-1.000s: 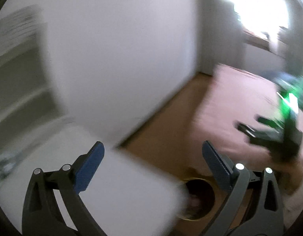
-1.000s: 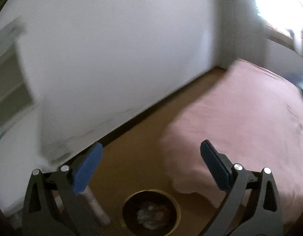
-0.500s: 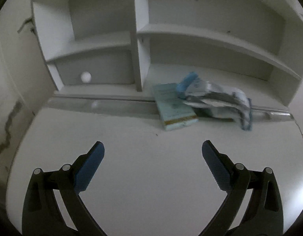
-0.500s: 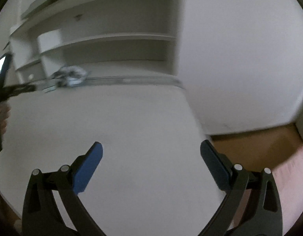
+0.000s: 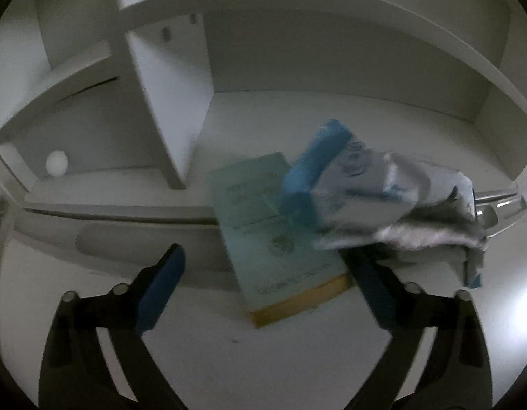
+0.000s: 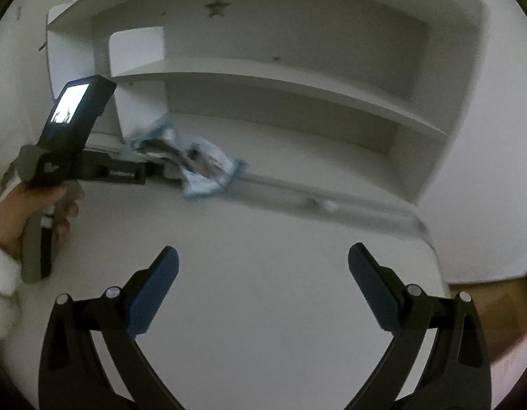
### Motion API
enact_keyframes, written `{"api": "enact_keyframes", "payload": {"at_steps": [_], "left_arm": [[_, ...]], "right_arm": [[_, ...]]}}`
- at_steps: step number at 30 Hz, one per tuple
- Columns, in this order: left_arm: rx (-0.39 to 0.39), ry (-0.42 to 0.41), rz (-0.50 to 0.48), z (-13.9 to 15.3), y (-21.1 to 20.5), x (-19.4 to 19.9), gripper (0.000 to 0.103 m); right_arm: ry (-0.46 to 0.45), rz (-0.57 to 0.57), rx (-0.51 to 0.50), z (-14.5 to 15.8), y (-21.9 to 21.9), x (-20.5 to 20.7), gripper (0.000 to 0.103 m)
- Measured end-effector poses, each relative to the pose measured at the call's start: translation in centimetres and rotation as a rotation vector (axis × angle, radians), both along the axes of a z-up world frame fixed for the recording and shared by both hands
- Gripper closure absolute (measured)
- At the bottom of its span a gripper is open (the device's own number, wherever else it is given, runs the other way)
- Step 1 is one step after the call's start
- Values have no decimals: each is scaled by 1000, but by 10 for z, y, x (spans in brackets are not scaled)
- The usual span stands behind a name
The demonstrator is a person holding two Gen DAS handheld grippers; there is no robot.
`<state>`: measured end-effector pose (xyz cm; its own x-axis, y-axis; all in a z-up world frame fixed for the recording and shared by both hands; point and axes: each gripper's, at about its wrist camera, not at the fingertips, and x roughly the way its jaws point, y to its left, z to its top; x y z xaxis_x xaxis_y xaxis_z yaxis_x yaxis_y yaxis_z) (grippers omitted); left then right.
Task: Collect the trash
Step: 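Grasp the teal cigarette box with the left gripper while the right grasps the snack wrapper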
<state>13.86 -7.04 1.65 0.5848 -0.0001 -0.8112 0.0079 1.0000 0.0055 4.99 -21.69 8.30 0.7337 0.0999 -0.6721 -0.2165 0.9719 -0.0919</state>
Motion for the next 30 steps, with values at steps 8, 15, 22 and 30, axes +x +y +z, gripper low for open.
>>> {"api": "enact_keyframes", "payload": {"at_steps": [8,15,22,30], "left_arm": [[-140,-1,-10,1,31,-3,46],[-148,-6,-19,-3,46,4,47],[-161,-28,-16,-1,43,10,47],[-143,-55,-43,2,40,12,47]], "right_arm": [[78,142,-62,-26,70,94,7],[94,109,5,-27,77,123,46],[64,36,120,-7,44,112,62],[35,-72,160,6,-10,71,65]]}}
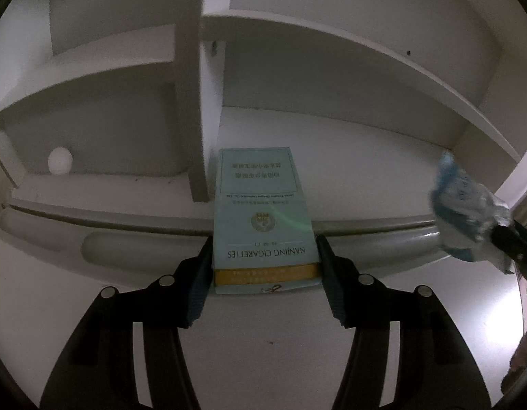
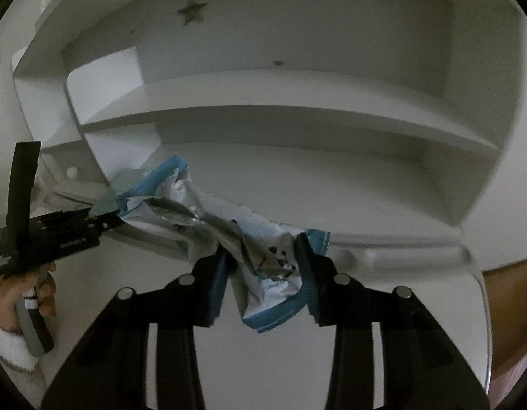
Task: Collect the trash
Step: 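Grasp the teal cigarette box with the left gripper while the right grasps the snack wrapper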
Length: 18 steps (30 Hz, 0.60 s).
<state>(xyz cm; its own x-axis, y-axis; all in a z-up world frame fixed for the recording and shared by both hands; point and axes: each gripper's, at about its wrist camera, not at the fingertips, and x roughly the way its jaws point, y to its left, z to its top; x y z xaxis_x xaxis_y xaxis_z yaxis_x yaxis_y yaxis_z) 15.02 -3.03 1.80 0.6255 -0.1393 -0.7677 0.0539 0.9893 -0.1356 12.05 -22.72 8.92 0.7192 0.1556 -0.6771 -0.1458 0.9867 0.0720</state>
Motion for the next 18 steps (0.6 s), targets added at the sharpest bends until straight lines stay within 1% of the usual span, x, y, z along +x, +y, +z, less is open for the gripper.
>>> {"api": "enact_keyframes", "payload": {"at_steps": [5,9,11,12,13,14,15,18], "left_arm": [[11,-8,-27,0,-5,1,47],[26,-12,-47,-1,-8,1,47],[30,-18,-50,0,-9,1,47],[31,-20,-51,-1,-8,1,47],[31,-19,-51,-1,-8,1,47],[30,-17,-51,-2,-8,2,47],[27,-13,-49,-3,-5,3,47],[24,3,-47,-10,-2,7,47]], "right_arm": [[45,-104,17,-14,-35,-26,65],[85,-127,3,-27,-41,-33,65],[86,-126,-6,-31,-37,-37,62],[87,-120,-25,-31,-34,-37,58],[90,-107,-47,-30,-30,-36,45],[87,-93,-71,-30,-26,-35,28],[79,-85,-93,-29,-23,-34,25],[76,-62,-172,-29,-13,-25,24]]}}
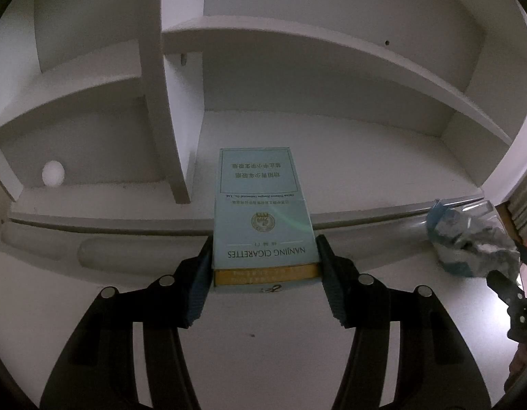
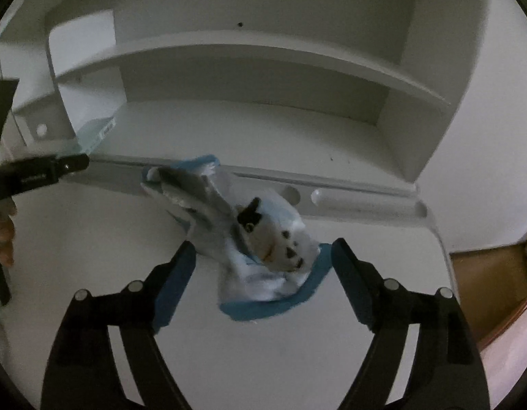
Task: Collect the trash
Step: 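Grasp the teal cigarette box with the left gripper while the right grasps the snack wrapper, then carry the box and wrapper over the black bin and open both grippers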
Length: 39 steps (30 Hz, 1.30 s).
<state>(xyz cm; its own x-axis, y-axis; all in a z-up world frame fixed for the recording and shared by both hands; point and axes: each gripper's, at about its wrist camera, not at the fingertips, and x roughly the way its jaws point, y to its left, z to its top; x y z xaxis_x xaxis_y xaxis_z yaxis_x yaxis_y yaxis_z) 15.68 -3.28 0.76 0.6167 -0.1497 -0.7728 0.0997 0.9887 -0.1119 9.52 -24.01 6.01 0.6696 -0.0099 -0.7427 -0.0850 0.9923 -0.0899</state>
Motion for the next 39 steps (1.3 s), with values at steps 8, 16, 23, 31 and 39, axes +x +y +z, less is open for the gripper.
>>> {"api": "enact_keyframes", "payload": {"at_steps": [8,16,23,31,39], "left_arm": [[-2,21,-9,-7,0,6,47],[3,37,-14,-16,-14,10,47],[10,45,-21,-5,-10,15,47],[16,46,-25,-8,-16,21,47],[12,43,-33,-10,-21,24,47]], "right_arm": [[17,33,0,-6,8,24,28],[25,40,6,-17,16,30,34],[32,21,80,-21,5,27,58],[28,13,186,-19,-6,25,62],[28,11,218,-20,-15,23,62]]}}
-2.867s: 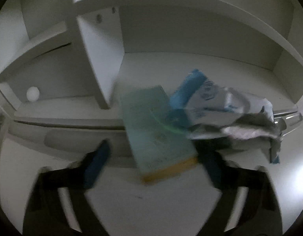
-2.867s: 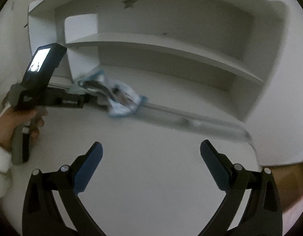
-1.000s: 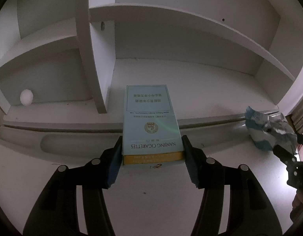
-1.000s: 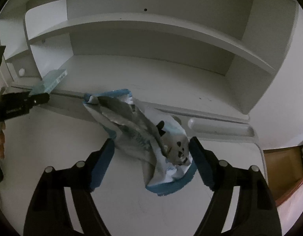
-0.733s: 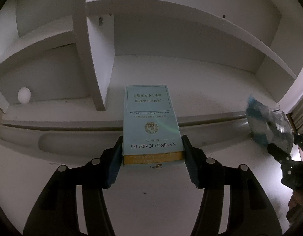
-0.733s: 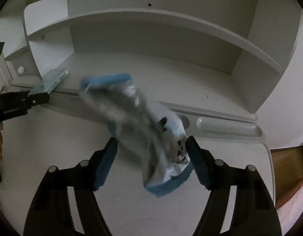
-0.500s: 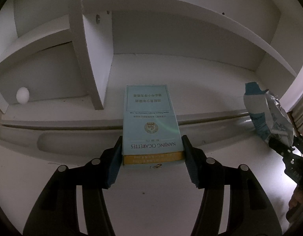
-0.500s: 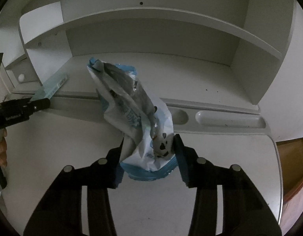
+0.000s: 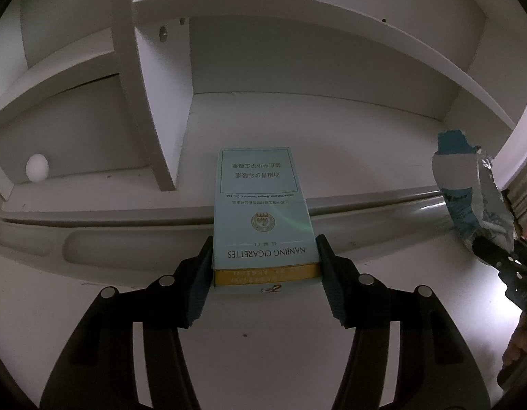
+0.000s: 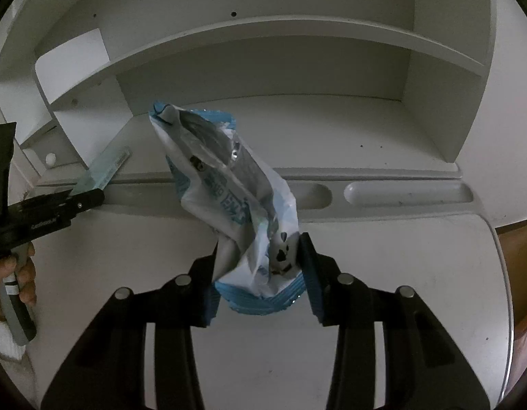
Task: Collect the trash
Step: 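Carry the box and wrapper over the black bin and open both grippers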
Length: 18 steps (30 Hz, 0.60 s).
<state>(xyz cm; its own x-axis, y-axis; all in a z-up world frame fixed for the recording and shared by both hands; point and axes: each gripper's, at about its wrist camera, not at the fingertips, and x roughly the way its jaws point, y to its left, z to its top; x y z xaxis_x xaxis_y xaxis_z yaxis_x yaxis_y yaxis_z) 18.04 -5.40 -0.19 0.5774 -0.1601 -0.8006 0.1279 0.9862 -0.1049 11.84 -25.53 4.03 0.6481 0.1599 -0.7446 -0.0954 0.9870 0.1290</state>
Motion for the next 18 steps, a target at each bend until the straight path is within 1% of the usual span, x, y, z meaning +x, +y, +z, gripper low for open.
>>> {"api": "enact_keyframes", "payload": {"at_steps": [7,10,13,16,18], "left_arm": [[1,-11,-23,6,-3,-4,47],[-26,-30,-39,20,-8,-8,47],[-7,-71,-101,37,-34,-24,47],[3,-84,-208,50,-77,-46,47],[-9,-105,-292,62,-114,-68,47]], "right_arm": [[0,-2,16,3,-7,-7,62],[-17,-19,30,7,-18,-17,62],[-49,-46,54,21,-39,-37,62],[-96,-79,75,39,-69,-71,62],[-138,-118,70,53,-96,-105,62]]}}
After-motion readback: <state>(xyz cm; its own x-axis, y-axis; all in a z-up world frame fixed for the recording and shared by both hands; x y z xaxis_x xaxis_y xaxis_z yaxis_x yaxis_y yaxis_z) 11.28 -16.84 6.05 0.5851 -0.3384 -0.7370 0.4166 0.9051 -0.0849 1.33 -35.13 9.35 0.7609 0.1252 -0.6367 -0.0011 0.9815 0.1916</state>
